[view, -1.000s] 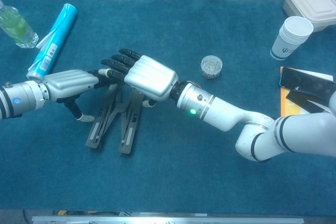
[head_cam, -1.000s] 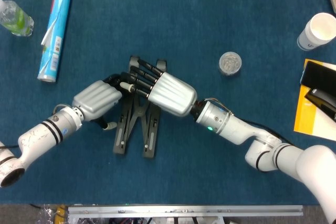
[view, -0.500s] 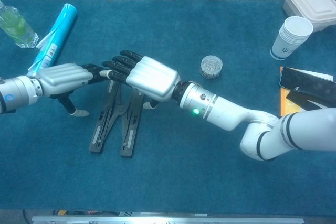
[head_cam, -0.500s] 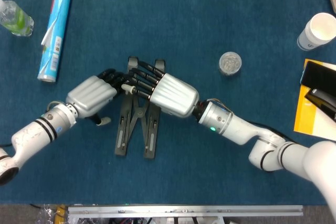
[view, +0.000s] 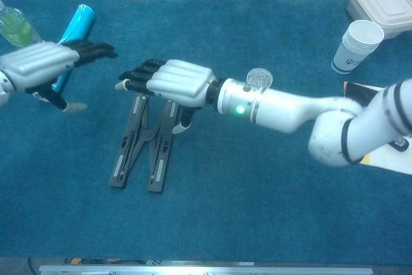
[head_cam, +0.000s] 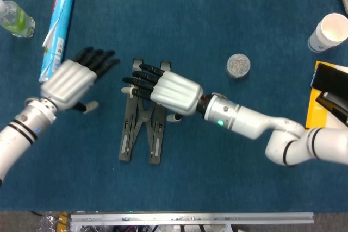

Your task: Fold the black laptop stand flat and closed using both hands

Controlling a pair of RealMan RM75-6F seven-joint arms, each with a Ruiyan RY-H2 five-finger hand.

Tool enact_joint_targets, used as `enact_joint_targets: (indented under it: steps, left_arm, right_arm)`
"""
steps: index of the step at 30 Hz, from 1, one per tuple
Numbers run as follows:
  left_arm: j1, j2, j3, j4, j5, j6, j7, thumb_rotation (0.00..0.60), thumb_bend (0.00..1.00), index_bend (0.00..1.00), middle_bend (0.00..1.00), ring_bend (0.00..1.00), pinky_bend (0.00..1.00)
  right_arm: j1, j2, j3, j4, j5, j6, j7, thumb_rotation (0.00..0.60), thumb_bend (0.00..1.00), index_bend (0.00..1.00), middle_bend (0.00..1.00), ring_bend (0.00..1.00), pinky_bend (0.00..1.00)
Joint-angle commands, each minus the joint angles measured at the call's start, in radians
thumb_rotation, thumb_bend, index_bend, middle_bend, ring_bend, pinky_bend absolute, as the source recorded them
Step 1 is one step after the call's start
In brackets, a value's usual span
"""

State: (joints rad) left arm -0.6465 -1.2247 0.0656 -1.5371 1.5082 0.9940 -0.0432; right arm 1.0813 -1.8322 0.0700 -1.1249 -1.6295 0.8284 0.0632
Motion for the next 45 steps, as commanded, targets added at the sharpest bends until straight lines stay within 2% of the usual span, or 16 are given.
enact_joint_targets:
  steps: [1, 8, 16, 35, 38, 43, 45]
  left_arm:
    - [0.038, 0.022, -0.029, -0.021, -0.03, 0.059, 0.007, 0.6, 0.22, 0.0, 0.0, 0.0, 0.0]
    - [0.088, 0.031, -0.06, -0.031, -0.056, 0.137, 0.013, 0.6, 0.22, 0.0, 0.0, 0.0, 0.0]
    - [0.125, 0.025, -0.096, -0.027, -0.07, 0.202, 0.03, 0.6, 0.22, 0.0, 0.0, 0.0, 0.0]
    - [0.153, 0.024, -0.115, -0.006, -0.072, 0.191, -0.019, 0.6, 0.22, 0.0, 0.0, 0.0, 0.0]
    - [0.156, 0.022, -0.116, -0.002, -0.069, 0.192, -0.023, 0.6, 0.22, 0.0, 0.0, 0.0, 0.0]
    - [0.158, 0.02, -0.119, 0.005, -0.061, 0.191, -0.031, 0.6, 0.22, 0.0, 0.0, 0.0, 0.0]
    - [0.159, 0.018, -0.121, 0.006, -0.058, 0.192, -0.034, 0.6, 0.22, 0.0, 0.0, 0.0, 0.0]
  right_arm:
    - [0.05, 0.062, 0.021, -0.068, 0.037, -0.088, 0.004, 0.6, 0.0, 0.0, 0.0, 0.0, 0.0]
    - [0.105, 0.069, 0.008, -0.091, 0.031, -0.176, 0.023, 0.6, 0.0, 0.0, 0.0, 0.0, 0.0]
    - [0.177, 0.038, -0.015, -0.045, -0.012, -0.24, 0.02, 0.6, 0.0, 0.0, 0.0, 0.0, 0.0]
    - [0.261, -0.053, -0.049, 0.083, -0.031, -0.299, 0.097, 0.6, 0.0, 0.0, 0.0, 0.0, 0.0]
    - [0.265, -0.062, -0.048, 0.093, -0.029, -0.294, 0.107, 0.6, 0.0, 0.0, 0.06, 0.0, 0.0]
    - [0.265, -0.068, -0.054, 0.105, -0.024, -0.29, 0.118, 0.6, 0.0, 0.0, 0.25, 0.0, 0.0]
    - [0.263, -0.068, -0.056, 0.107, -0.018, -0.294, 0.12, 0.6, 0.0, 0.0, 0.29, 0.0, 0.0]
